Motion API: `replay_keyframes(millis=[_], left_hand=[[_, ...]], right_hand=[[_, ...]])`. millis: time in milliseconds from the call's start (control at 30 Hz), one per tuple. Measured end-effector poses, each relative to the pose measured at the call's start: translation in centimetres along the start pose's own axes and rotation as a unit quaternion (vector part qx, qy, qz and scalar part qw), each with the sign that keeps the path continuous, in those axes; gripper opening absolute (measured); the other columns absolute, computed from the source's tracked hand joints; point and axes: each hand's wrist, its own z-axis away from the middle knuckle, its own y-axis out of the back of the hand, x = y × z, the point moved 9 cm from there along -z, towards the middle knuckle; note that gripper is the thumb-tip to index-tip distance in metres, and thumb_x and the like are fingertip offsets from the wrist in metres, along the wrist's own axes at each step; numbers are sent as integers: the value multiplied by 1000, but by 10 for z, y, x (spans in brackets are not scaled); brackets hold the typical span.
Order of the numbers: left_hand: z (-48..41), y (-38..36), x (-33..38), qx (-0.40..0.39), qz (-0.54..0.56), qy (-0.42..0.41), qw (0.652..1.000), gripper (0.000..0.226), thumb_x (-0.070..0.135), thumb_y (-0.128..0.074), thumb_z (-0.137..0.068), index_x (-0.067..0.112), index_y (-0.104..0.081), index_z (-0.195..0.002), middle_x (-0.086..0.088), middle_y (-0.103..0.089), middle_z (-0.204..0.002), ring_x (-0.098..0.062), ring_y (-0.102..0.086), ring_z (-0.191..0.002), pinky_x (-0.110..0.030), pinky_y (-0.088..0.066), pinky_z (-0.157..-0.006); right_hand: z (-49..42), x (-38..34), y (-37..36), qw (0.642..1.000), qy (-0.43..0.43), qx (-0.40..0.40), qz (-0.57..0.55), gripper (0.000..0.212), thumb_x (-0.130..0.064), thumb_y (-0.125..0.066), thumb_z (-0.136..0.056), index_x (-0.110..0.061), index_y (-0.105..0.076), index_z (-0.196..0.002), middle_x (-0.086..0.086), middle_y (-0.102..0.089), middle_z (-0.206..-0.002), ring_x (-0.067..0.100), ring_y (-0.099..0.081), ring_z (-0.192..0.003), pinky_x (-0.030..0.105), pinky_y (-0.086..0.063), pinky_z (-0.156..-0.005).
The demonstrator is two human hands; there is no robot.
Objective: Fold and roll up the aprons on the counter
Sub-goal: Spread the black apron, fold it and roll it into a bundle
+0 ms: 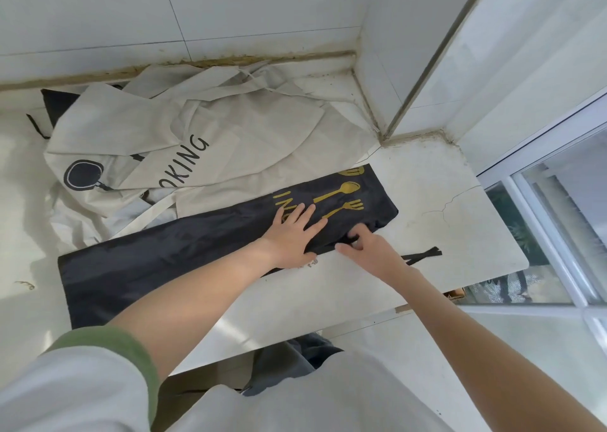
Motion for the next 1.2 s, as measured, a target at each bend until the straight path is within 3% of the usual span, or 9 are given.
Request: replay_keyframes(millis=[167, 333, 467, 567, 667, 800, 933, 1100, 1200], left_hand=[[3, 7, 7, 19, -17, -11, 1000, 54, 27, -18, -106, 8, 1, -153, -12, 6, -161, -24, 7, -148, -44, -5, -120], [9, 11, 13, 60, -54, -78, 994, 53, 26, -18, -105, 16, -1, -154, -4, 10, -161, -19, 15, -147, -40, 4, -120], [11, -16, 21, -52, -68, -104, 991, 60, 32, -25, -102, 29, 6, -153, -2, 20, -159, -23, 24, -144, -45, 11, -118], [12, -19, 21, -67, -38, -93, 993, 63, 34, -28, -102, 30, 11, -152, -1, 24, -157, -21, 27, -143, -44, 12, -118], [13, -18, 22, -60, -45, -84, 994, 59, 31, -23, -103, 30, 10, -152, -2, 22, -158, -22, 24, -144, -44, 11, -118], [9, -6, 25, -5, -46, -75, 996, 61, 40, -34, -99, 33, -7, -153, -5, -2, -161, -28, 4, -147, -47, -2, -119], [7, 17, 31, 58, 10, -72, 996, 50, 49, -31, -99, 34, -31, -147, -6, -36, -140, -26, -29, -130, -40, -31, -107], [0, 26, 18, 138, -102, 5, 985, 61, 31, -39, -101, 27, -9, -153, -11, 7, -161, -30, 9, -147, -44, 8, -117], [2, 21, 4, 129, -68, 48, 988, 65, 44, -35, -100, 28, 0, -153, -10, 20, -158, -28, 19, -146, -47, 12, -115]], right_hand=[[-9, 1, -1, 999, -5, 21, 28, 24, -21, -54, -93, -12, -38, -109, 1, -53, -79, 23, -53, -75, 29, -40, -68], [-2, -16, -14, 978, 76, -30, 192, 19, -17, -38, -100, -9, -47, -115, 10, -60, -99, 28, -58, -88, 36, -46, -76], [6, -30, -23, 953, 151, -84, 249, 18, -29, -42, -98, -16, -53, -90, -3, -56, -87, 17, -55, -81, 31, -48, -73], [18, -55, -2, 939, 279, 43, 199, 25, -25, -42, -96, -11, -58, -81, 0, -59, -77, 18, -55, -71, 35, -51, -67], [32, -64, 19, 873, 365, 229, 229, 20, -21, -45, -87, -11, -62, -88, 3, -60, -84, 21, -52, -78, 32, -42, -75], [34, -49, 27, 846, 342, 299, 280, 26, -26, -49, -87, -19, -68, -104, 3, -61, -107, 23, -52, -97, 38, -34, -87], [31, -22, 43, 855, 266, 341, 285, 26, -27, -46, -89, -15, -68, -80, 2, -58, -91, 22, -49, -85, 35, -32, -82], [2, 51, 59, 942, -36, 245, 228, 23, -18, -46, -92, -3, -55, -79, 11, -46, -93, 32, -45, -92, 40, -38, -79], [-5, 69, 65, 964, -93, 198, 154, 23, -19, -46, -93, 2, -55, -93, 17, -49, -104, 35, -44, -103, 40, -40, -86]])
